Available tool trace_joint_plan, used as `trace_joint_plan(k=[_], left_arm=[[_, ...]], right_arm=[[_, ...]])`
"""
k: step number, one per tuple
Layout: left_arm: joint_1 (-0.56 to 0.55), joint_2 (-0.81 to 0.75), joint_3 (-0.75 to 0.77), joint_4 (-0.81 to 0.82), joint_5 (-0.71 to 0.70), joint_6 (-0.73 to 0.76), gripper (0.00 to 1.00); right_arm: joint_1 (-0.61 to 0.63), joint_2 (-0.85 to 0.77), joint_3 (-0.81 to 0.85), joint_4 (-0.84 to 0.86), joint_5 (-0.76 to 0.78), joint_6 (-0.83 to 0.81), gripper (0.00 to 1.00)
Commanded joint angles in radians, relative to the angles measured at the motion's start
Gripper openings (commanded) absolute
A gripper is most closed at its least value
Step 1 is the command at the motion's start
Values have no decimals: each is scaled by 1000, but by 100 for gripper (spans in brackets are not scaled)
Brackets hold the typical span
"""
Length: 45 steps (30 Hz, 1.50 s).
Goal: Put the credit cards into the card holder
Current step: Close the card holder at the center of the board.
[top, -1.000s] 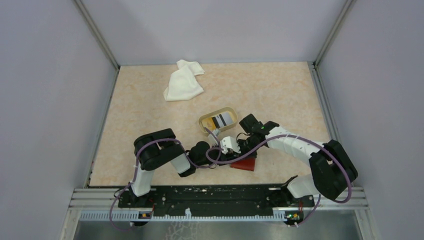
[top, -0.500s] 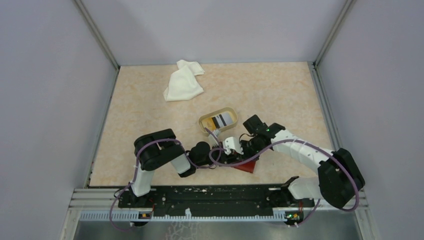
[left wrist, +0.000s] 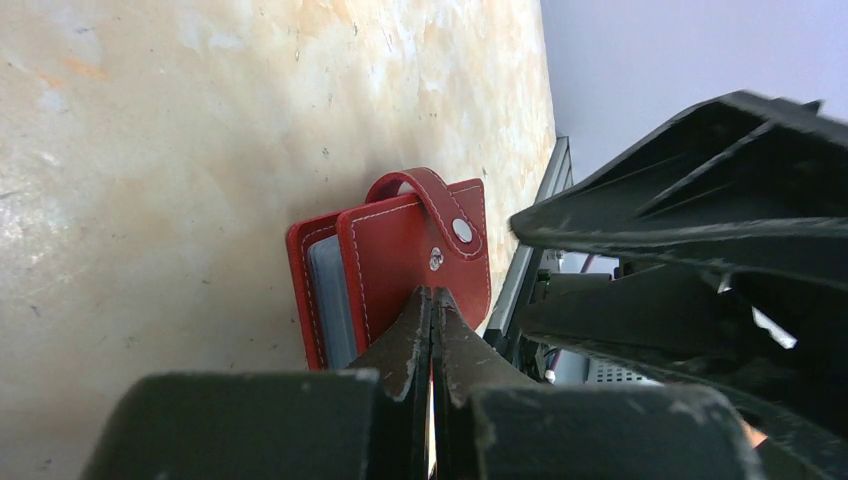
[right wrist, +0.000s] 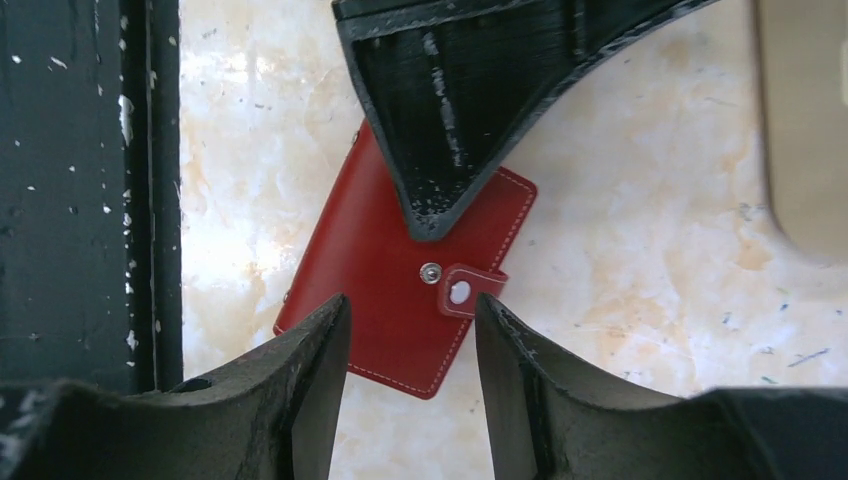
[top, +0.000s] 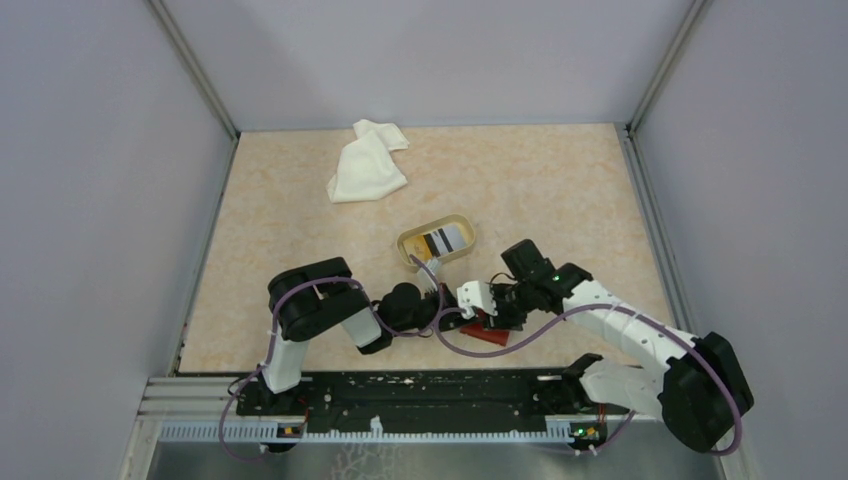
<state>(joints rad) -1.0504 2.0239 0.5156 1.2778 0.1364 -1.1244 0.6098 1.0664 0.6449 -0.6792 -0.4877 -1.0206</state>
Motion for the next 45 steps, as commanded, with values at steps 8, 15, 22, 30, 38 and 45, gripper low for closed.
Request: trace_joint_plan(k=[8,15,22,30,38,45], left_arm=[[3,22,4,-72,-18,42,0],[2,25,1,-63,-14,40,0],[2,28,3,-61,-12,38,0],[2,26,0,-61,-15,37,0],[2,28,0,-60,-14,37,0],[2,28,0,-57,-12,37,0]], right_arm=[[67,58,-20,114,133,28,42],[68,70,-17,123,142,34,23],[69,69,-16,120,145,40,3],[70,68,-14,118,155,70,0],[68,106,-1,137,189,114,7],[67,100,1,138,190,116,0]])
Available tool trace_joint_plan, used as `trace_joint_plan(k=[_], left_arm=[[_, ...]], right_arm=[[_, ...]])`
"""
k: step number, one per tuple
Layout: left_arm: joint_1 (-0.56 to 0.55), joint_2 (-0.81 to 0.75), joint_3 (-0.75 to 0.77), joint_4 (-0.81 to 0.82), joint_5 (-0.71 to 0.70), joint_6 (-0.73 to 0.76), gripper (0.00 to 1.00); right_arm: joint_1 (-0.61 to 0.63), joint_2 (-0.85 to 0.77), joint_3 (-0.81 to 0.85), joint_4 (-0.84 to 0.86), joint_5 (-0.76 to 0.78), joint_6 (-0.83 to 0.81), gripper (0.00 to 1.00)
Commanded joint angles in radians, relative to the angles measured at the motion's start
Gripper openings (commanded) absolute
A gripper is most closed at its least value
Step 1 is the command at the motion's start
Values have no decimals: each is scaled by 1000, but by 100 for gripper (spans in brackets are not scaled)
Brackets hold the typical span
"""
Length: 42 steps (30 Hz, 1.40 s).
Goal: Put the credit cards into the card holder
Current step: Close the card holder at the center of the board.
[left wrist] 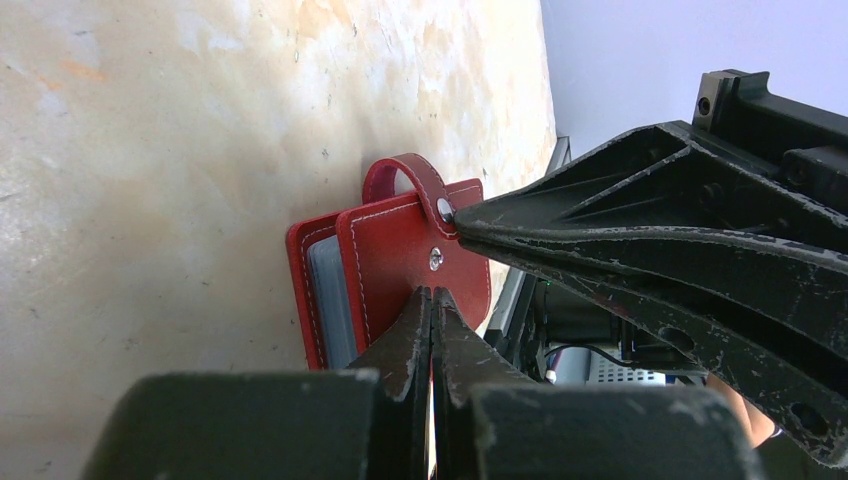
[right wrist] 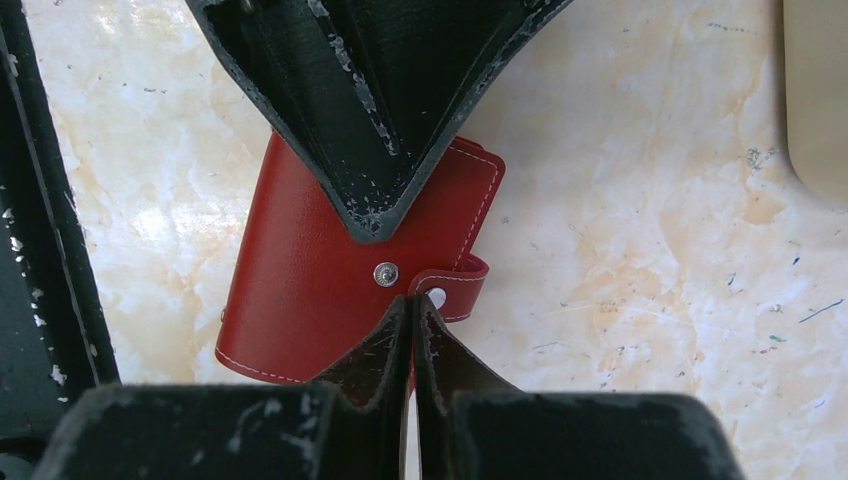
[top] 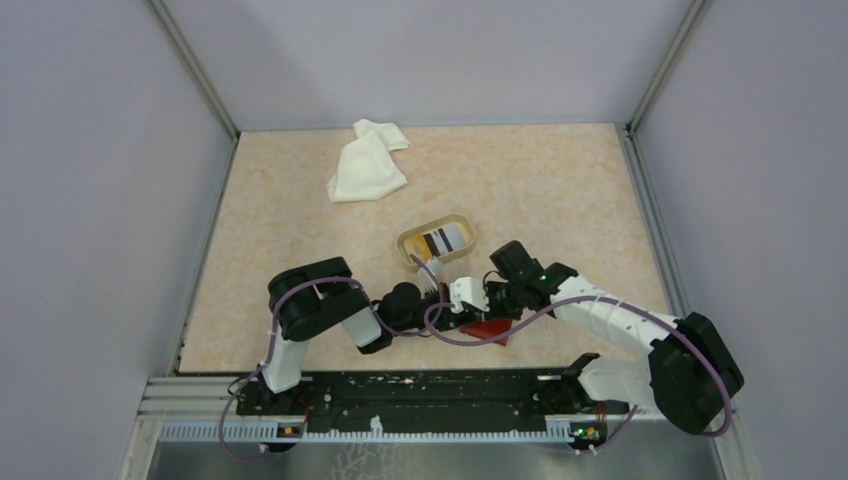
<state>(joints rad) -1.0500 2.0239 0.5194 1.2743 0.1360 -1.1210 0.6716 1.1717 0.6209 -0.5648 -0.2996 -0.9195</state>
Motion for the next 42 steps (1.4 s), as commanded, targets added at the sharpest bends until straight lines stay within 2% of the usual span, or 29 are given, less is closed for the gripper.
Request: trace_joint_plan(k=[1,5,12,17,29,42], left_arm=[[2,29,-4,-53,-12,33,0],[2,27,-6,-54,-15,33,0],[2,25,-7,-58,-21,32,0],[2,26,-7,-57,-23,33,0],[1,27,-5,-53,-17,36,0],[2,29,-3,-49,-12,38,0]], right_arm=[[6,-7,25,23,2,14,0],[3,-23,29,20,-12,30,0],[-62,-71,56,-41,-155,42,0],[-67,-52,58,-80,-193,22,0],[-24,23,58,-81,-172,25,0],[-21,12,59,-52,-187,50,0]])
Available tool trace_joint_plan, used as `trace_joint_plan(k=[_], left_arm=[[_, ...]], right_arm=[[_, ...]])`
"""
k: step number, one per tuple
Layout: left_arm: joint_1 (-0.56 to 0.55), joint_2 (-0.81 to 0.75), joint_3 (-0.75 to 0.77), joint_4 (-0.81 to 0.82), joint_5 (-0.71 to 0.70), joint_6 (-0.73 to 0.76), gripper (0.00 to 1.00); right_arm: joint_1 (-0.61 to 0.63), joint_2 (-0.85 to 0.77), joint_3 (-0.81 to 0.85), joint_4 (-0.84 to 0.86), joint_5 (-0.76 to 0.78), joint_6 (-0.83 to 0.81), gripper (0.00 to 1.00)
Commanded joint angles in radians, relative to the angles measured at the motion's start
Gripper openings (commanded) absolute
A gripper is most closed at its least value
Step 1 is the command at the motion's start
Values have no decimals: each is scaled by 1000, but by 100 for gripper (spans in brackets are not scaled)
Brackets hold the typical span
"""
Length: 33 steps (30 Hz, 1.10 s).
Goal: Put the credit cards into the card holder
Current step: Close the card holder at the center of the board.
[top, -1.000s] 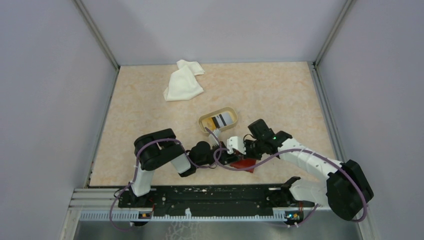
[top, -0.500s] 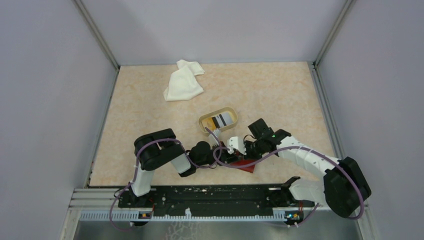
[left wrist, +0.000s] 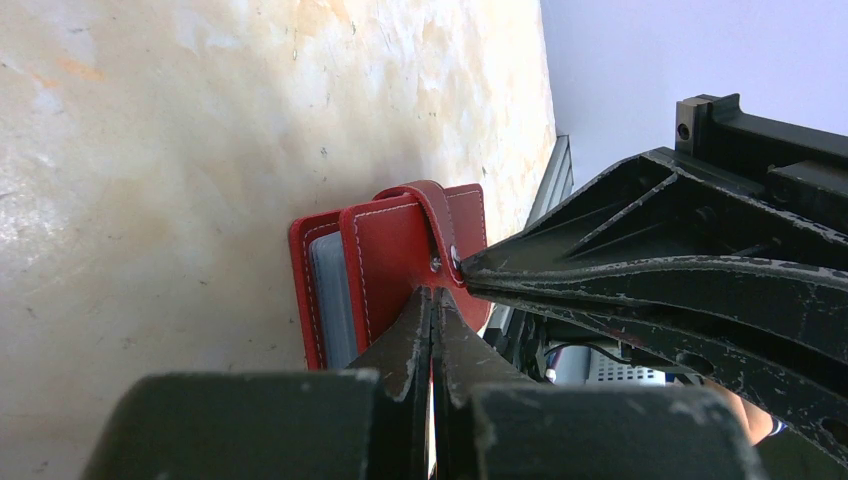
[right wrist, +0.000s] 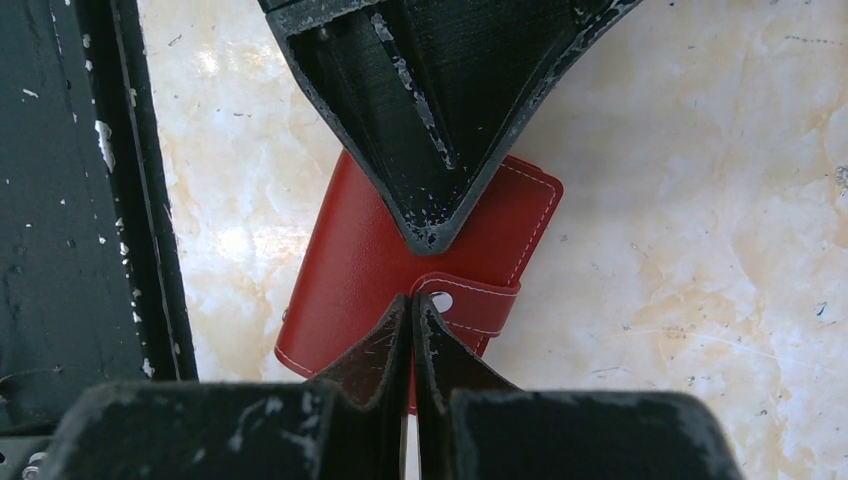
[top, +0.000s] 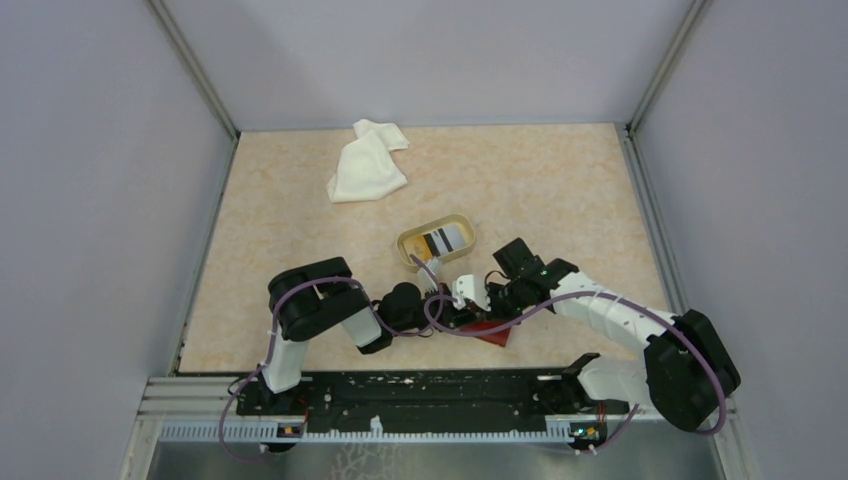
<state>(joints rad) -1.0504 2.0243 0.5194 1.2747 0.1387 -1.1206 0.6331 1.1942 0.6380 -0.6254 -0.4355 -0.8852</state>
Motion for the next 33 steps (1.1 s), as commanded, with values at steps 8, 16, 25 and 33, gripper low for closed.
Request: trace_joint_plan(k=[8,16,25,33], left_arm=[[1,31,-2,-43,-14,38,0],[2,31,-7,-36,-15,37,0],[2,25,-15,-29,-17,36,0],[3,27,-13,-28,-16,33,0]], right_arm=[[23,3,42,15,-57,21,0],[25,1,43,36,-36,41,0],[-9,-138,51,-25,-110,-20,33],[28,-78,24,25,60,3,43]])
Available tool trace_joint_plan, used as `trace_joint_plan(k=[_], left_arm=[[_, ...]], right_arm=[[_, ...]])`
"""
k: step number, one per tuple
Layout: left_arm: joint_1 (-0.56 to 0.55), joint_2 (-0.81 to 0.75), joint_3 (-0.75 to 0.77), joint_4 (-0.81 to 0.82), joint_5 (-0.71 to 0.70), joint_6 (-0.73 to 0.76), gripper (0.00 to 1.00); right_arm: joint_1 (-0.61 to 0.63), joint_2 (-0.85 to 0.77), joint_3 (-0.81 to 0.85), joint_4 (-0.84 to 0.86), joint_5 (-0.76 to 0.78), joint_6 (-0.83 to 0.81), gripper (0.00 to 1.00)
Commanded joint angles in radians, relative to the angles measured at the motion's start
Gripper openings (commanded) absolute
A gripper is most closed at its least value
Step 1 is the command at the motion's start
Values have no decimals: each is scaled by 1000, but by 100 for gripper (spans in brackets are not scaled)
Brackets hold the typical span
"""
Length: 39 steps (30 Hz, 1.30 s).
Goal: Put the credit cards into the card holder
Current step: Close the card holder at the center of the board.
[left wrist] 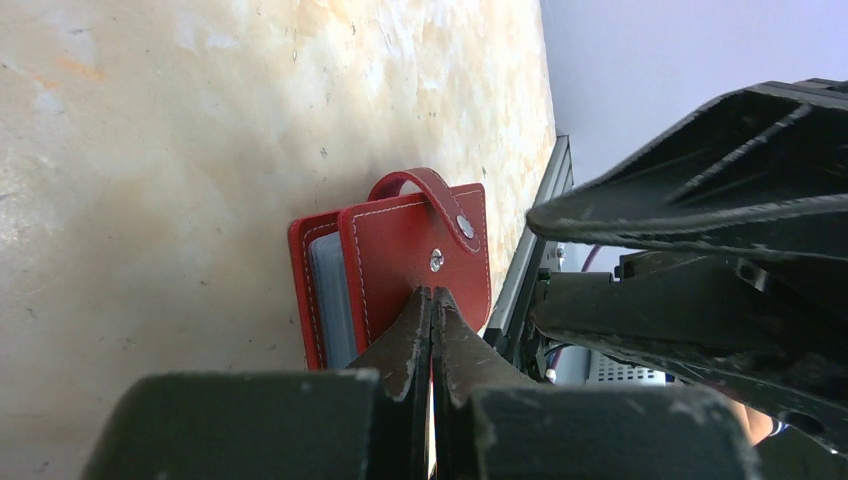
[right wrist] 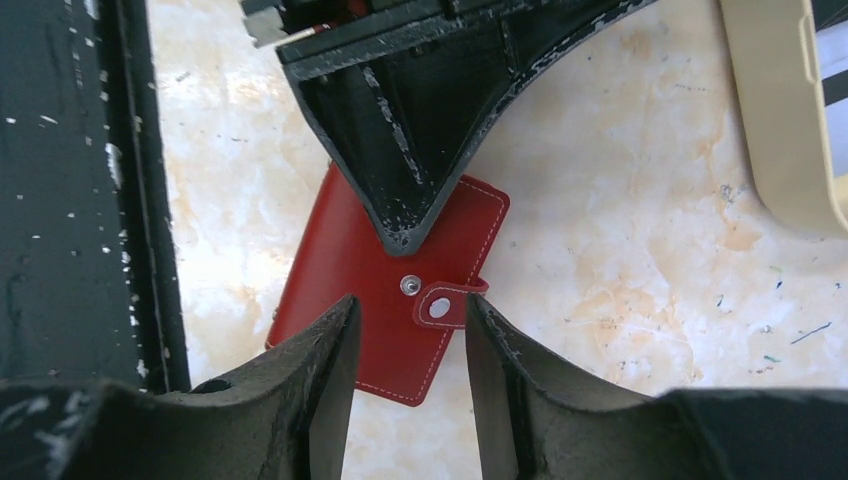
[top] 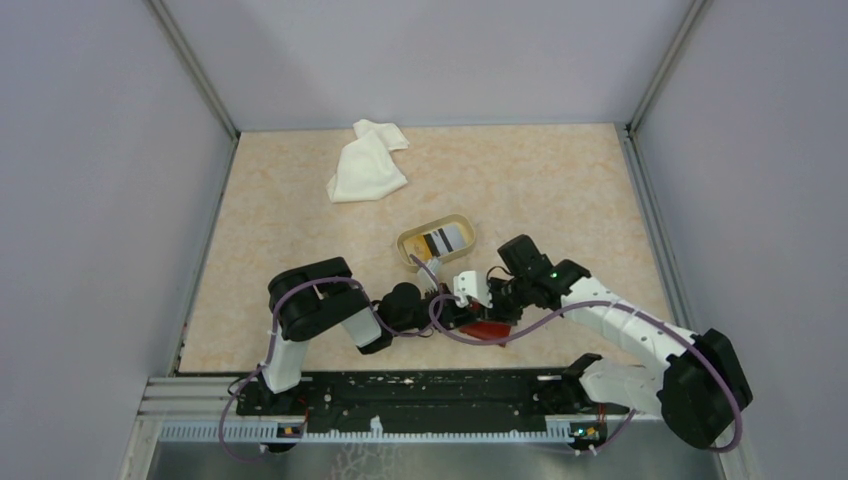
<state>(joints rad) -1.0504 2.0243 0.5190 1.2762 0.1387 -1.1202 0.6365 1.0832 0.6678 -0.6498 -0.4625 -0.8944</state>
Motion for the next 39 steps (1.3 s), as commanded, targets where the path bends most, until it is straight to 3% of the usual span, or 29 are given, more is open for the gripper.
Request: trace_joint_plan(k=[1,13,20,26,33,39], left_arm=[[2,27,-13,-28,-17,33,0],[2,28,-17,-15,-15,34,0],[2,27,-19,-14,-15,34,0],[3,28,-20,-13,-16,35,0],[2,28,-22,-14,-18,34,0],[2,27,-22,-17,-19,34,0]], right_arm=[[30,45,-4,52,101,16,43],[61,101,-9,90,179,59,38],[64,106,-11,102,195,69,24],[65,104,-8,98,200,71,1],[63,102,1,91,191,86,0],[29,108,28,40,79,100,0]])
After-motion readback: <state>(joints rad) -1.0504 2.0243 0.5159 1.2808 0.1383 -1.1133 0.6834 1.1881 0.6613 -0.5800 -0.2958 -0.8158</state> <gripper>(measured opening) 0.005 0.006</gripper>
